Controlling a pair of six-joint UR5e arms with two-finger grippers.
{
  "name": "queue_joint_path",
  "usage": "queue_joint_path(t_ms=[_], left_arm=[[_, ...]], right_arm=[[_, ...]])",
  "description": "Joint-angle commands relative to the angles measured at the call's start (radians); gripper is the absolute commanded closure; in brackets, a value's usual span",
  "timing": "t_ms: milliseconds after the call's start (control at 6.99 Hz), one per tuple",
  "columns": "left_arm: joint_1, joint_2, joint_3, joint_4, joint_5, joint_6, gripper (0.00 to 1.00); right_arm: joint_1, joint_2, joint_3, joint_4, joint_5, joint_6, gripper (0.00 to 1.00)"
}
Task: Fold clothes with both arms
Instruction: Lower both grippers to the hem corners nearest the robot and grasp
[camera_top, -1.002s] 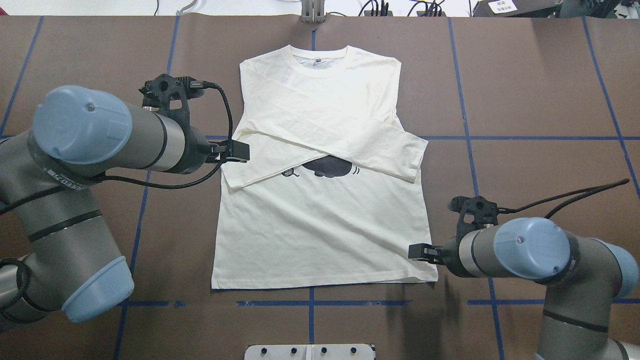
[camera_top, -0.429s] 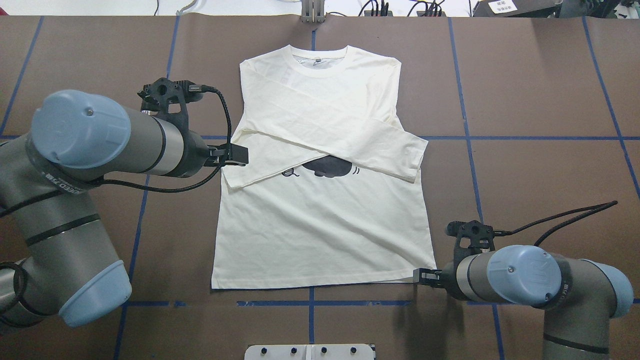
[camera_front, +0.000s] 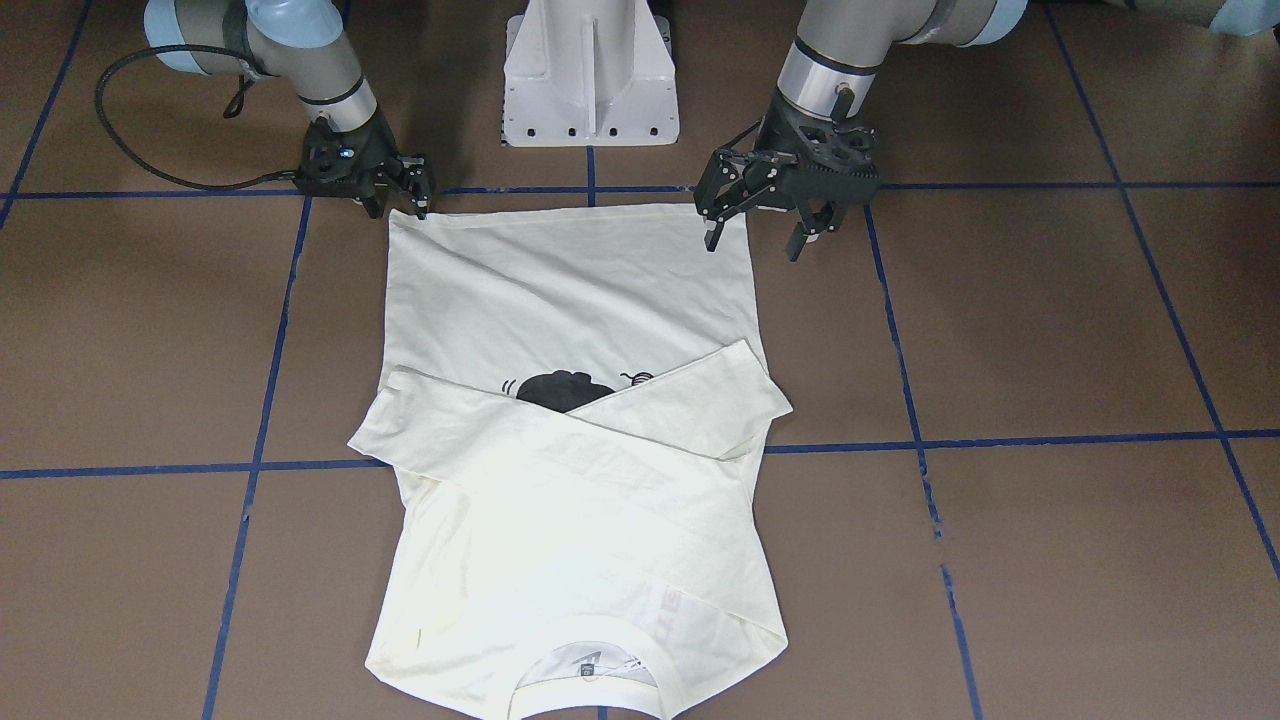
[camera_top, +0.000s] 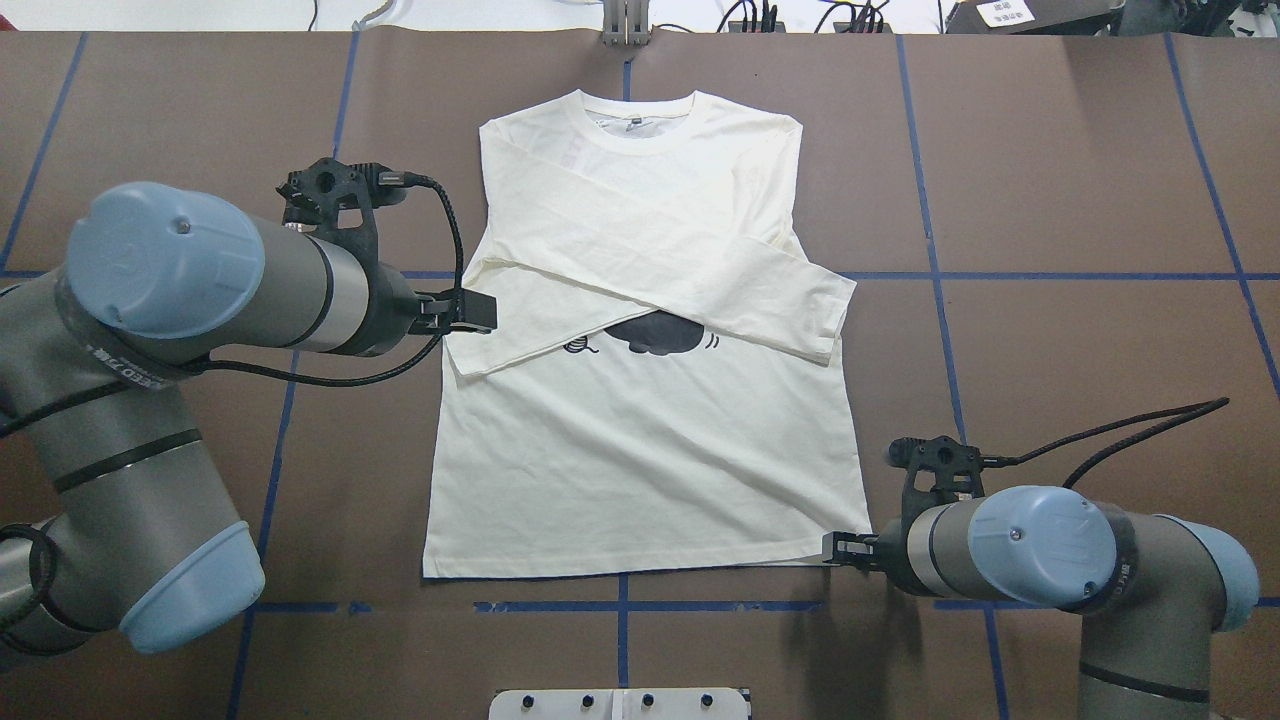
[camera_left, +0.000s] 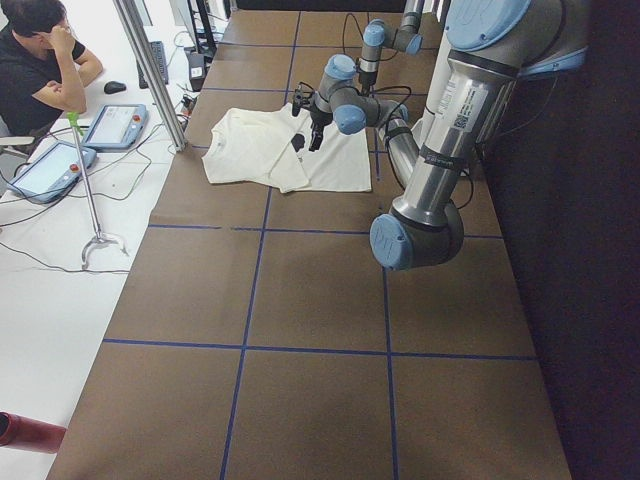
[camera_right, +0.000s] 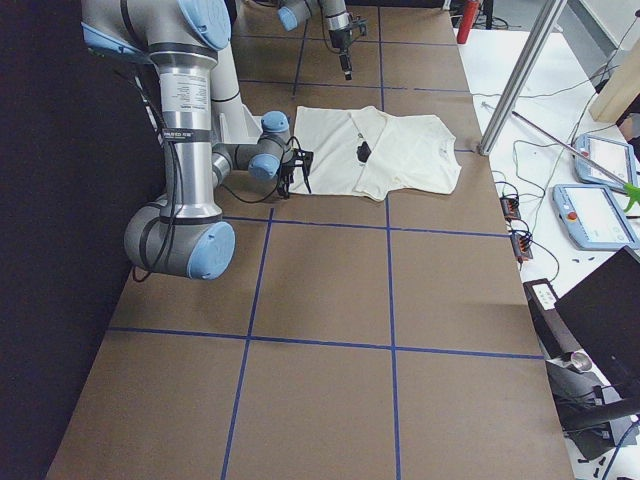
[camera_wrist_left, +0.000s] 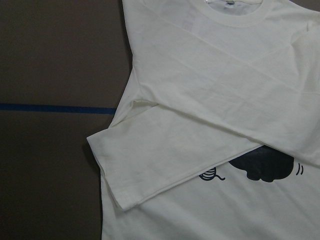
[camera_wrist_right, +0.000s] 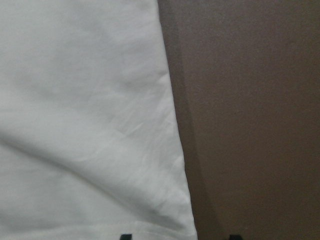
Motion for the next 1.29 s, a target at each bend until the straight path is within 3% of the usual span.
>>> queue_joint_path(t_ms=[0,143,286,573,716,1145], left_arm=[[0.002,0.000,0.005,-0.004,-0.001,-0.001,0.00],[0.002,0.000,0.005,-0.004,-0.001,-0.001,0.00],[0.002,0.003,0.008,-0.004,0.000,0.002,0.00],[0.002,0.003,0.022,-0.006,0.002,0.008,0.00],[0.002,0.003,0.024,-0.006,0.002,0.008,0.00],[0.010,0.011,0.052,-0.014,-0.001,-0.018,0.00]], right_arm=[[0.013,0.001,-0.011,0.000,-0.003,-0.002,0.31],[0.013,0.007,-0.015,0.000,-0.001,-0.002,0.38],[0.013,0.012,-0.017,0.000,0.002,-0.002,0.52],[0.013,0.012,-0.011,0.000,0.007,-0.001,0.90],[0.013,0.009,-0.006,0.000,-0.001,-0.002,1.00],[0.024,0.011,0.039,0.003,-0.003,0.008,1.00]])
